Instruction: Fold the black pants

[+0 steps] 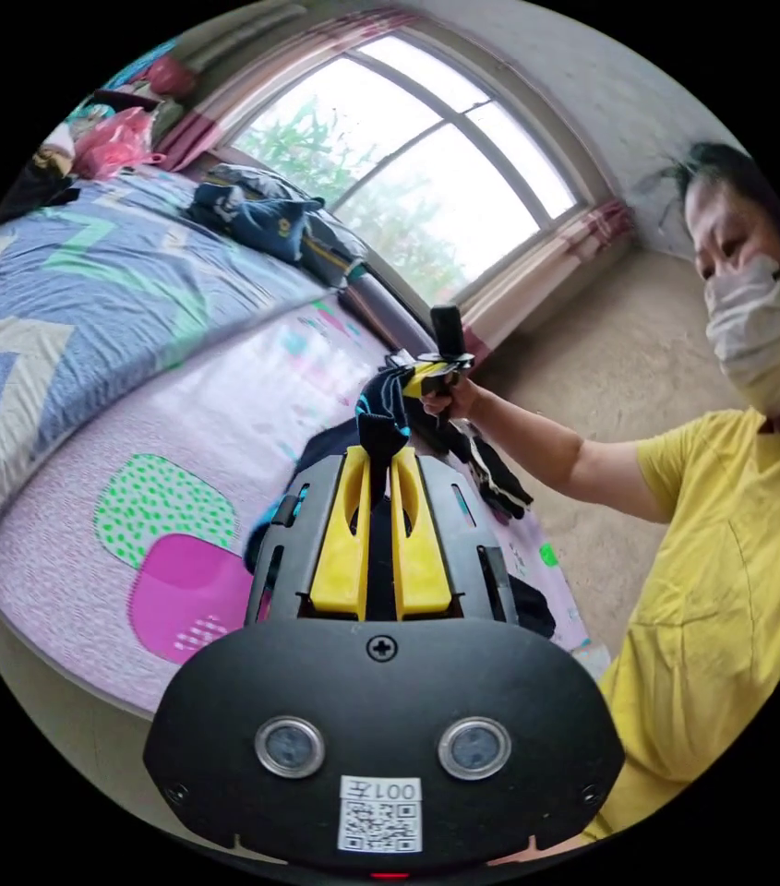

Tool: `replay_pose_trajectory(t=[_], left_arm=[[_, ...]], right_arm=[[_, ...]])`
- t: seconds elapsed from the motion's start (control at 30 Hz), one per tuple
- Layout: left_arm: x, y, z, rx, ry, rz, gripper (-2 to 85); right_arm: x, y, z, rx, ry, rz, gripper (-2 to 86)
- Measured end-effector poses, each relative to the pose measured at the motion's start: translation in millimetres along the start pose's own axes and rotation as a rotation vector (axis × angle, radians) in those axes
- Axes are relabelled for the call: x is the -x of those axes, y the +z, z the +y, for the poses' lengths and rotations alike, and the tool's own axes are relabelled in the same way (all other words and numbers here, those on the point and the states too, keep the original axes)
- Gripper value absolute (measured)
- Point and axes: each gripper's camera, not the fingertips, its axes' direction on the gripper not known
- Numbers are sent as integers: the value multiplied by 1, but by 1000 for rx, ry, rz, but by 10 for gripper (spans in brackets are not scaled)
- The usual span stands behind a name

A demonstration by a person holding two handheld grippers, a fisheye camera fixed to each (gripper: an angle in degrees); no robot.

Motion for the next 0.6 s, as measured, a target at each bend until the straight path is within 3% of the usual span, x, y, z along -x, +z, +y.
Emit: replay_pose_trajectory(t=[0.27, 0.43, 0.6], left_arm=[[-155, 127, 118, 260, 143, -75, 1], [-206, 197, 166, 401, 154, -169, 1], [-239, 235, 182, 465, 163, -148, 1]], right_arm=[[73, 33, 127, 102, 93, 38, 15], [86, 51, 176, 127, 170, 52, 16], [94, 60, 199, 122, 212, 38, 17]])
